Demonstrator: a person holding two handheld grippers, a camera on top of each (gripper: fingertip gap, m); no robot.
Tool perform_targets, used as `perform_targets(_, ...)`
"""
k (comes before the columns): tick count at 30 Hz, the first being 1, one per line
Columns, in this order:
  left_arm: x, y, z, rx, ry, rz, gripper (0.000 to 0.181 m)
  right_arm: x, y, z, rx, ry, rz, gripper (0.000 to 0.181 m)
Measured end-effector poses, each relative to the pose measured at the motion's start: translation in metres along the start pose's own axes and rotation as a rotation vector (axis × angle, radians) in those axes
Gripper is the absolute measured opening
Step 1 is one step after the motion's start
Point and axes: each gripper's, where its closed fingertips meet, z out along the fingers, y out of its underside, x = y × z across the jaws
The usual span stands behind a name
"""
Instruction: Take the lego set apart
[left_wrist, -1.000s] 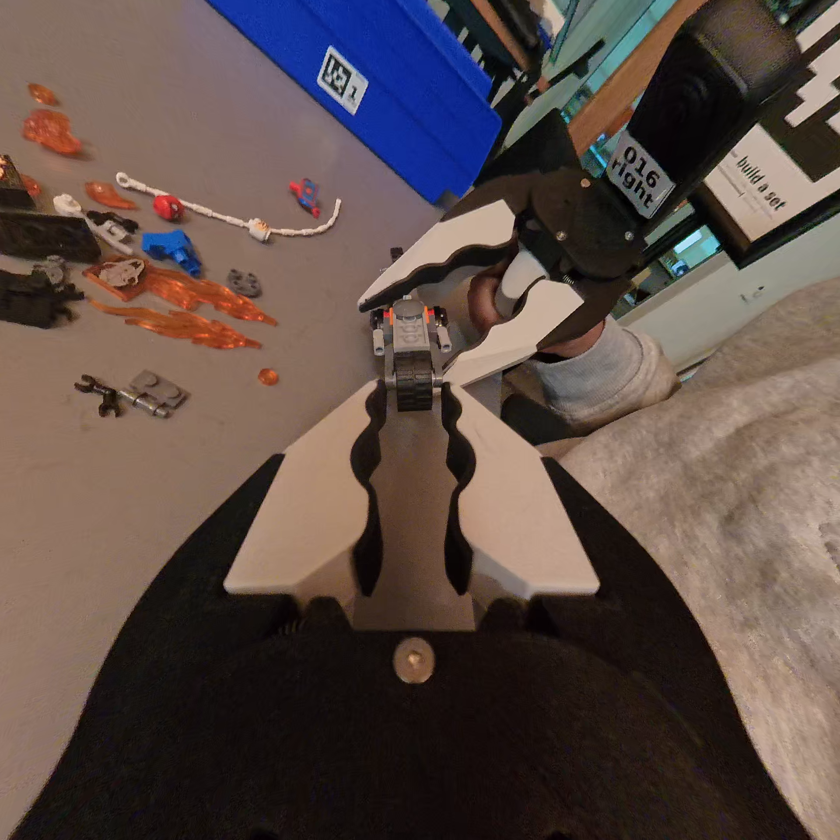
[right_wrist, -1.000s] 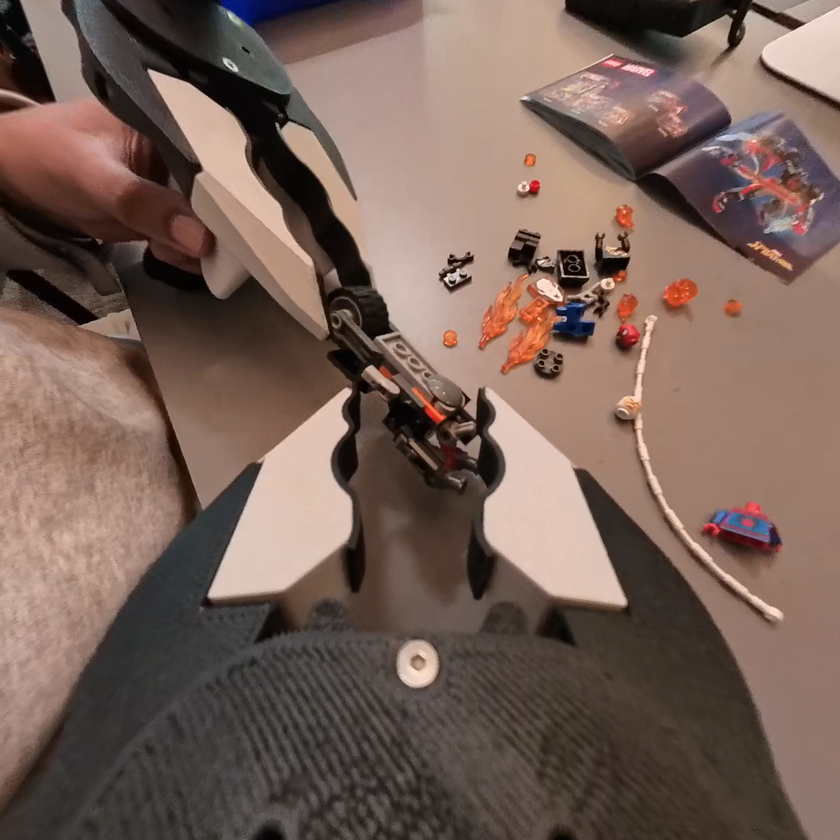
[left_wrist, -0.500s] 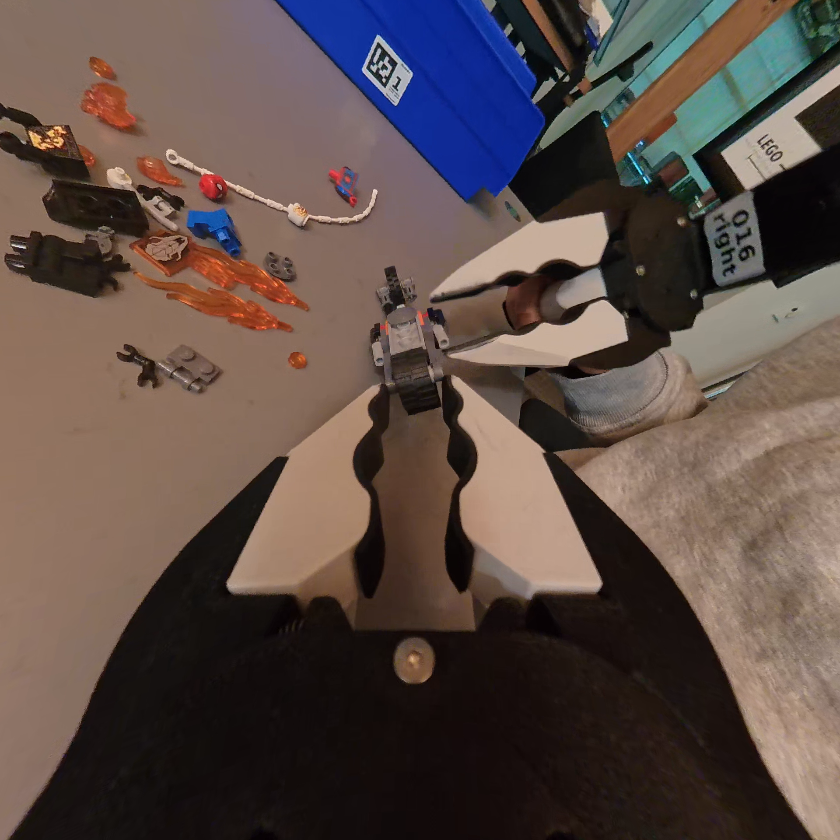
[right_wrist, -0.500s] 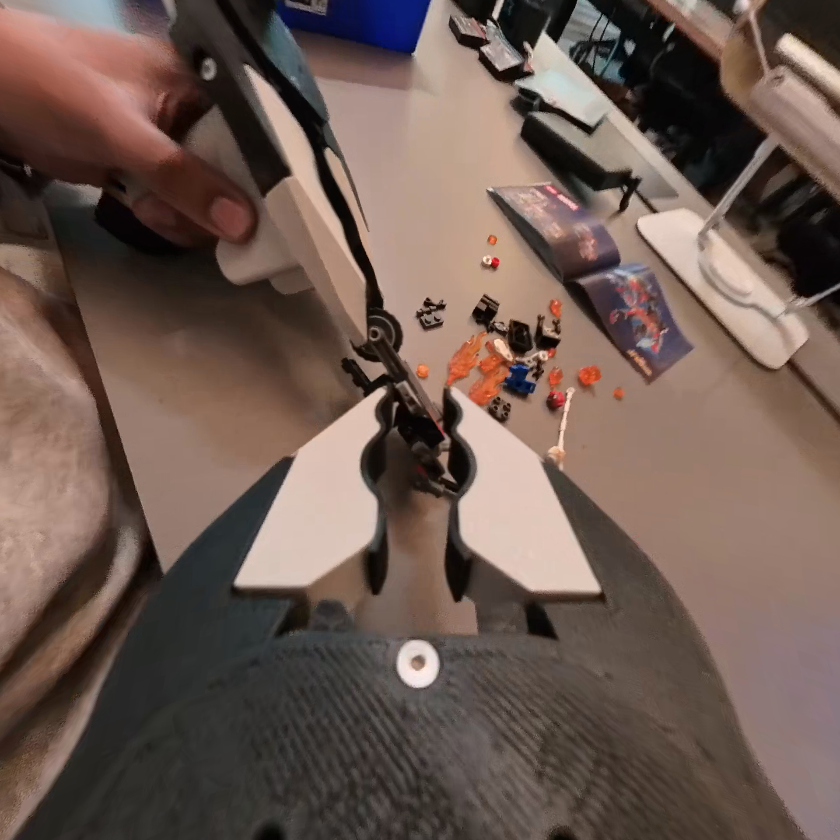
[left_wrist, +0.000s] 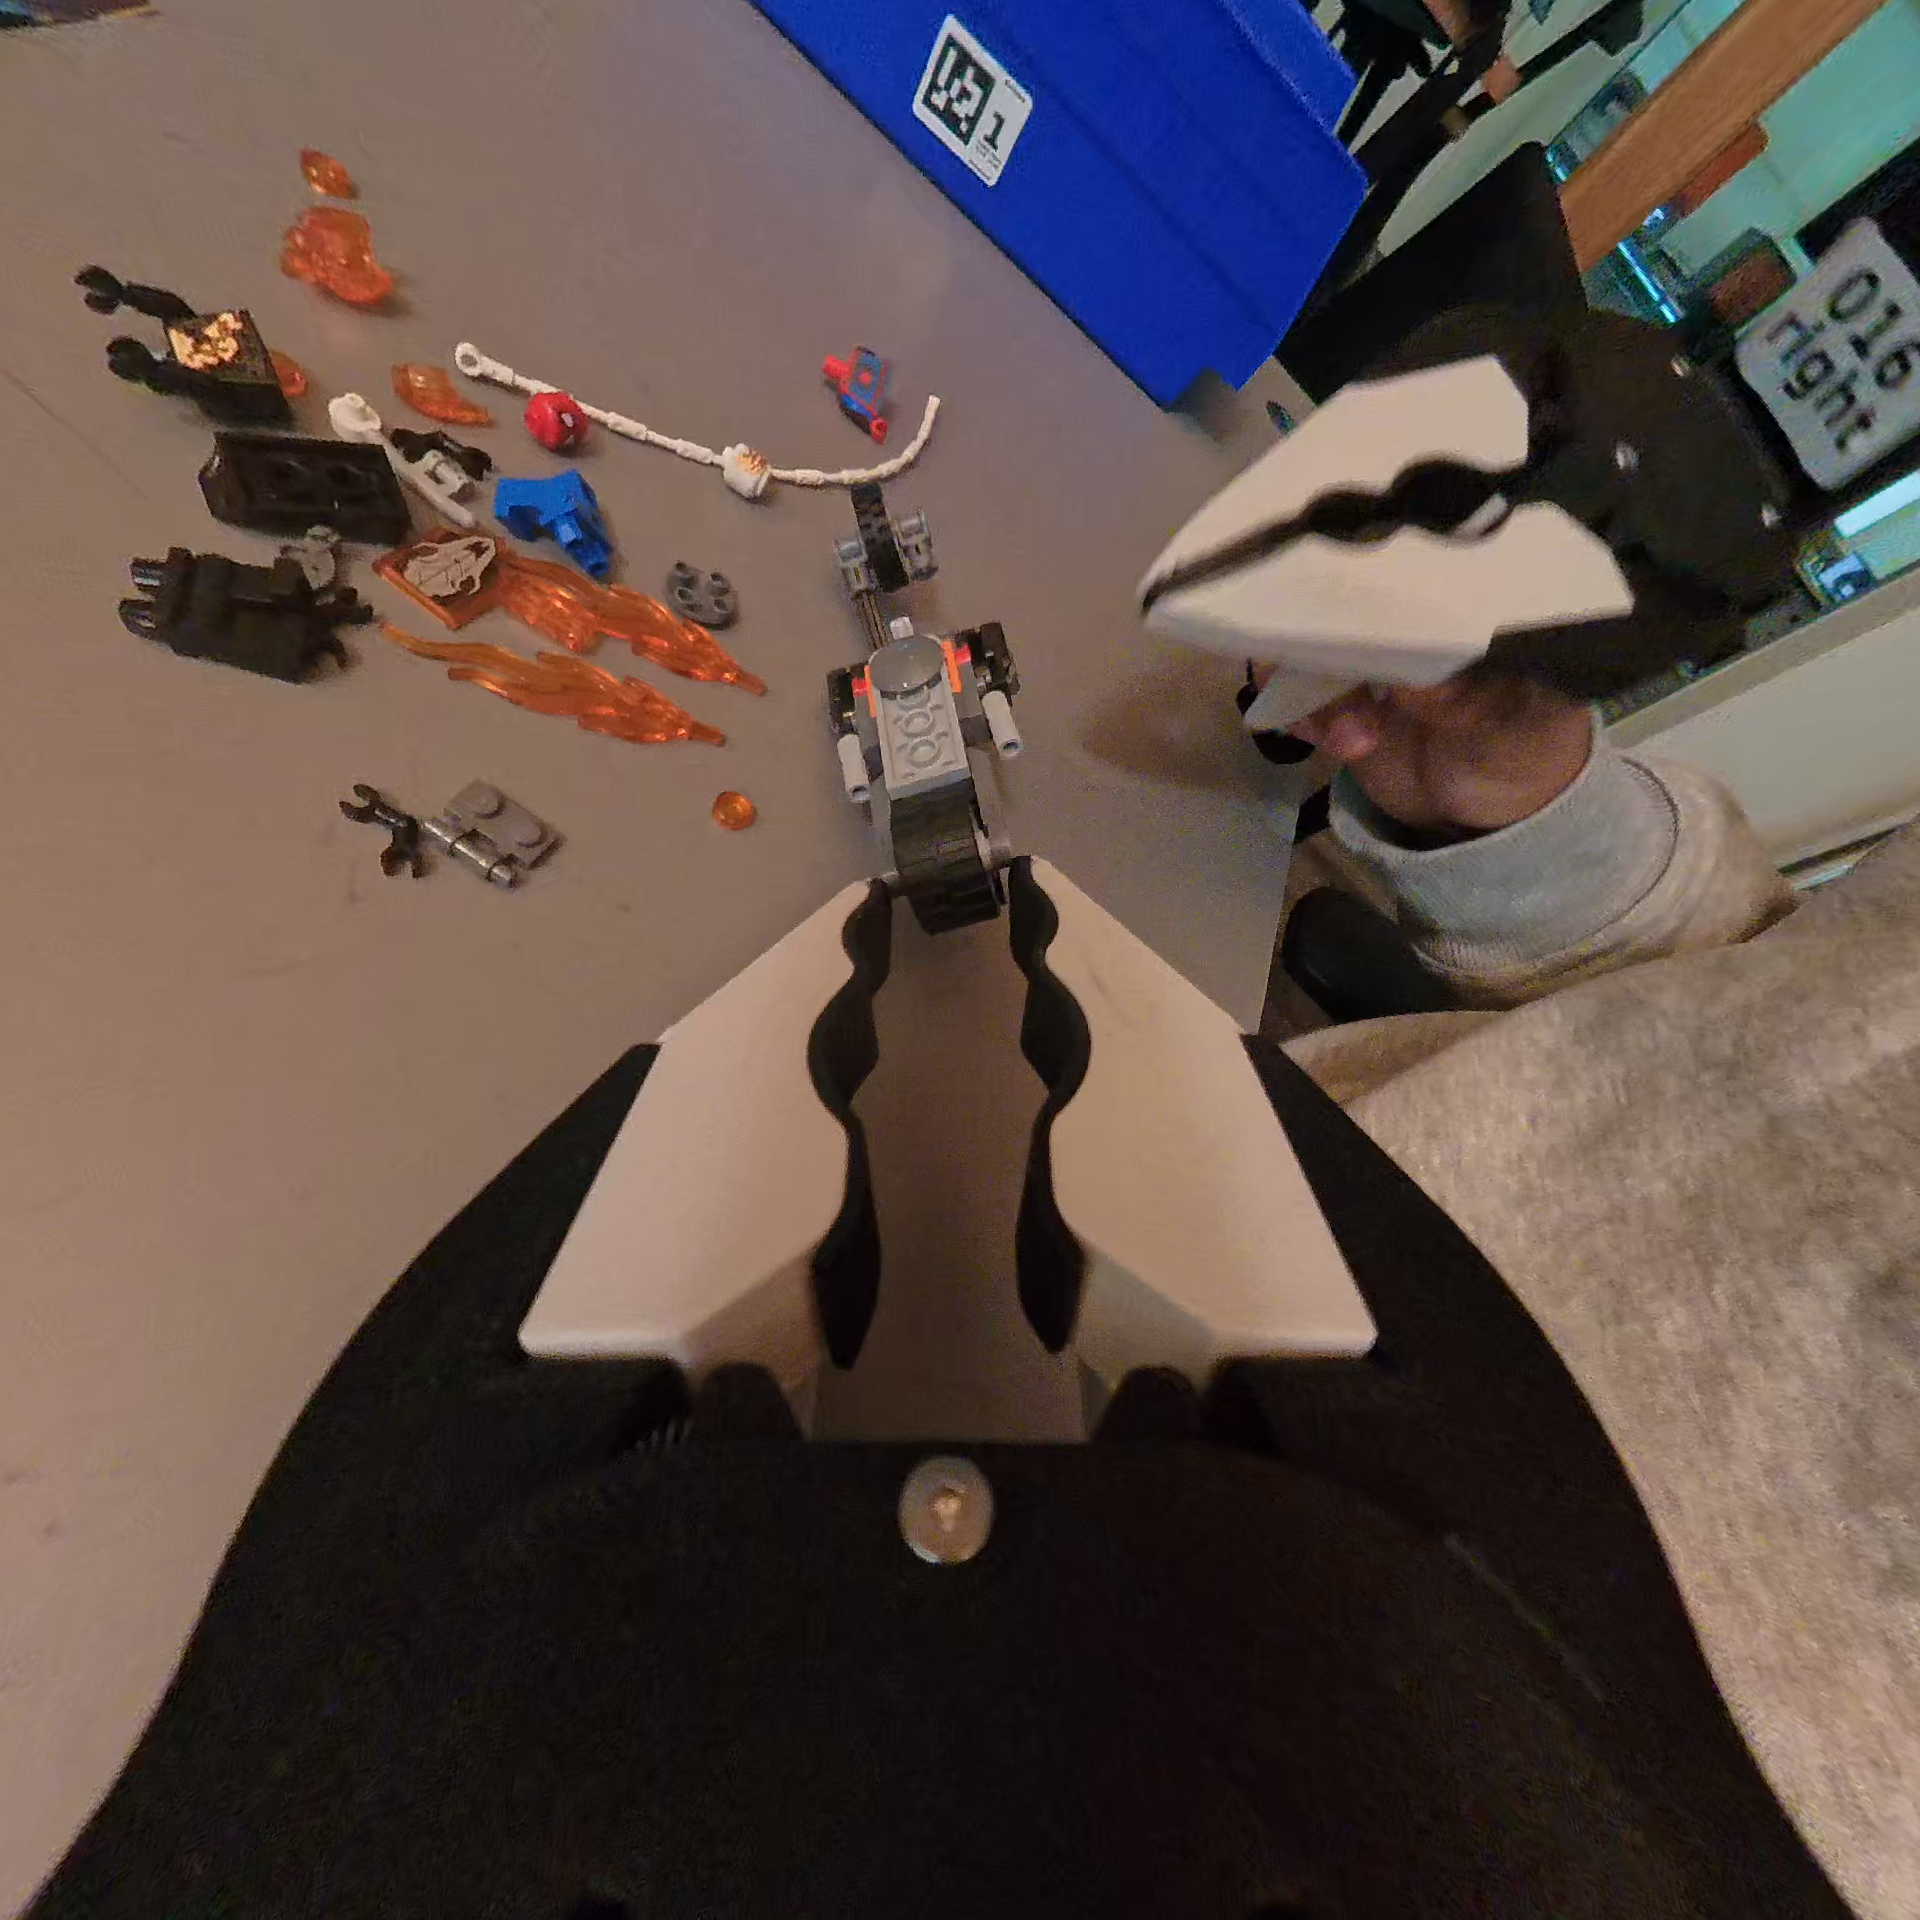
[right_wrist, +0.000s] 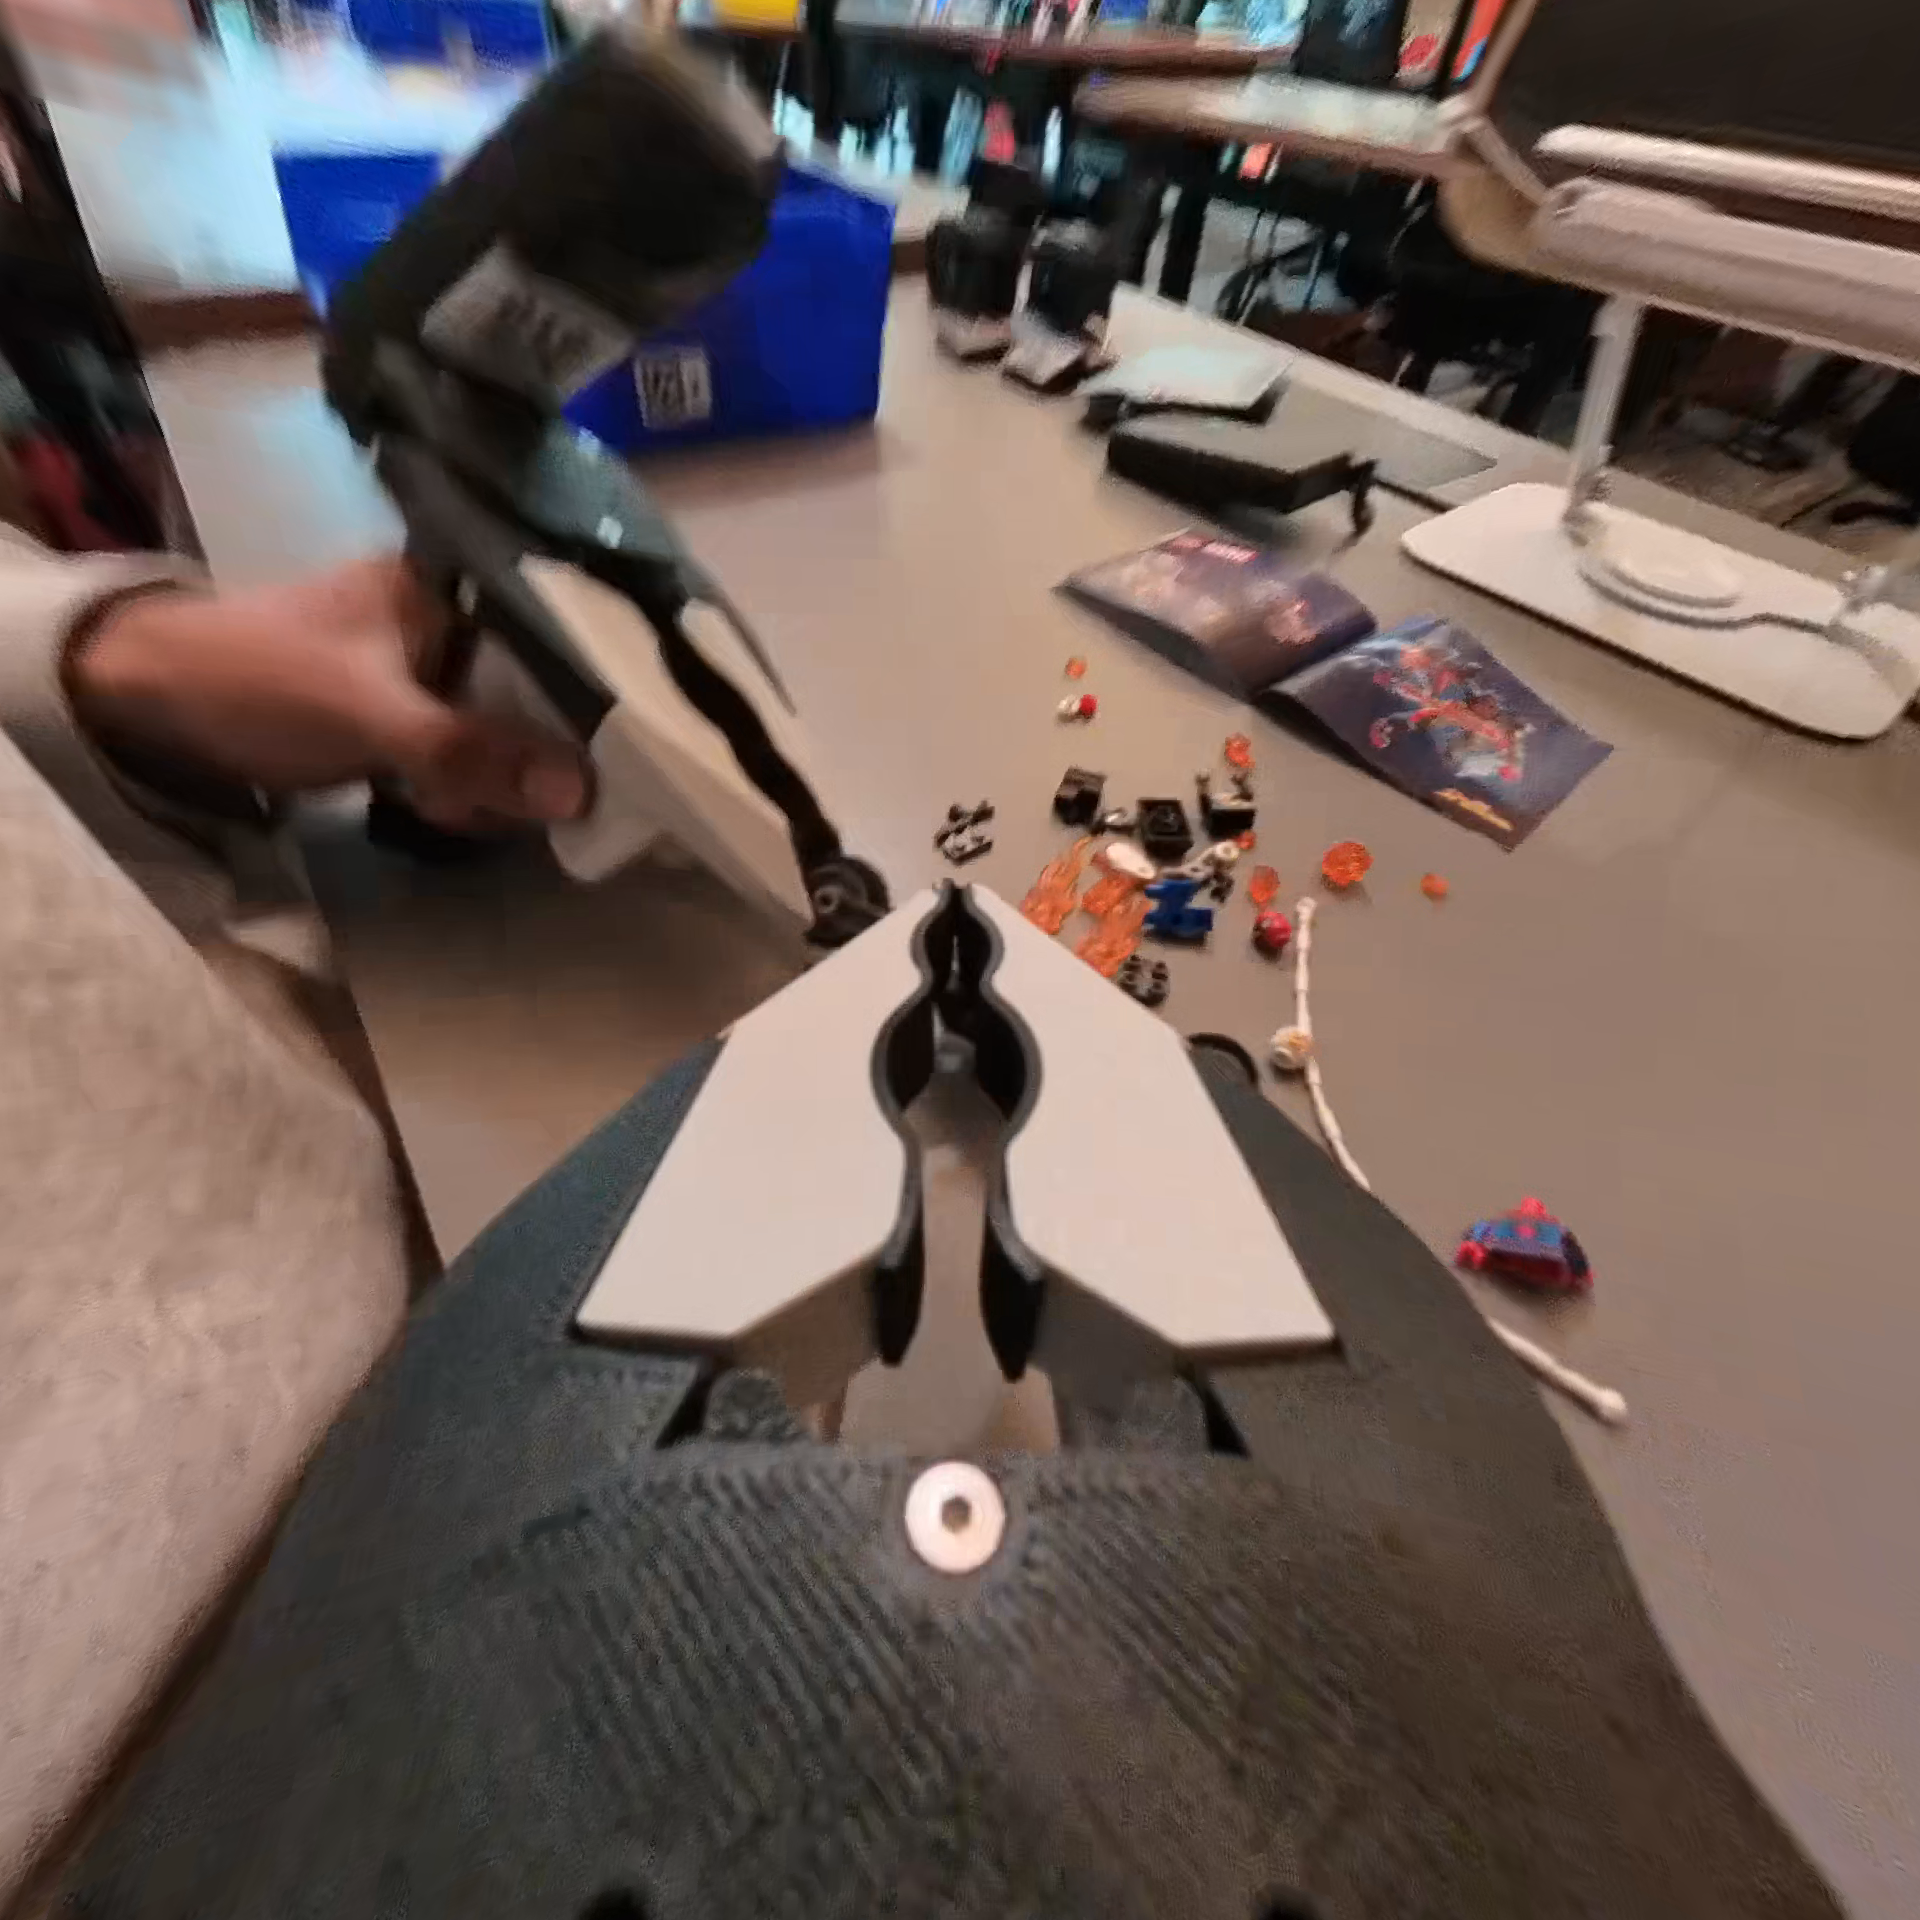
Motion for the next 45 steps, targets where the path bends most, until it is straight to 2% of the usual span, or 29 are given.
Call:
perform_targets(2, 0.0, 0.0, 0.0, 0.004, -0.006, 0.01, 0.022, 0.015, -0.005, -0.012, 0.061, 0.001, 0.12, 0.0)
perform_targets(4, 0.0, 0.001, 0.001, -0.011, -0.004, 0.007, 0.023, 0.021, 0.004, -0.016, 0.046, -0.016, 0.202, 0.0)
perform_targets(6, 0.0, 0.004, 0.003, -0.033, -0.01, 0.015, 0.023, 0.019, 0.019, -0.013, -0.018, -0.033, 0.242, 0.016)
perform_targets(9, 0.001, 0.007, 0.006, -0.058, -0.026, 0.035, 0.023, 0.016, 0.033, -0.008, -0.111, 0.01, 0.197, 0.033)
perform_targets(13, 0.001, 0.009, 0.008, -0.079, -0.02, 0.031, 0.023, 0.011, 0.049, 0.004, -0.234, 0.055, 0.045, 0.041)
perform_targets(15, 0.001, 0.009, 0.007, -0.075, -0.011, 0.014, 0.023, 0.009, 0.057, 0.009, -0.297, 0.069, -0.08, 0.038)
perform_targets(17, -0.002, 0.01, 0.006, -0.082, -0.016, -0.001, 0.022, 0.016, 0.059, 0.008, -0.322, 0.131, -0.24, 0.014)
perform_targets(19, -0.003, 0.01, 0.004, -0.076, -0.018, -0.006, 0.028, 0.015, 0.058, 0.008, -0.326, 0.127, -0.315, 0.012)
perform_targets(24, -0.006, 0.002, 0.003, -0.05, -0.062, 0.051, 0.059, 0.007, 0.053, 0.01, -0.283, 0.058, -0.27, 0.005)
perform_targets(28, -0.003, 0.0, 0.01, -0.098, -0.069, 0.112, 0.063, 0.0, 0.052, 0.013, -0.268, 0.018, -0.239, 0.005)
perform_targets(30, -0.005, 0.001, 0.015, -0.128, -0.071, 0.141, 0.062, -0.005, 0.048, 0.014, -0.244, -0.016, -0.189, 0.004)
perform_targets(34, -0.004, 0.005, 0.022, -0.164, -0.067, 0.182, 0.036, -0.006, 0.048, 0.013, -0.243, -0.034, -0.113, 0.005)
perform_targets(40, -0.001, 0.005, 0.022, -0.141, -0.033, 0.13, 0.033, -0.01, 0.038, 0.01, -0.189, -0.063, -0.012, 0.015)
perform_targets(45, -0.001, 0.006, 0.023, -0.144, -0.068, 0.174, 0.032, -0.014, 0.04, 0.014, -0.209, -0.069, 0.009, 0.028)
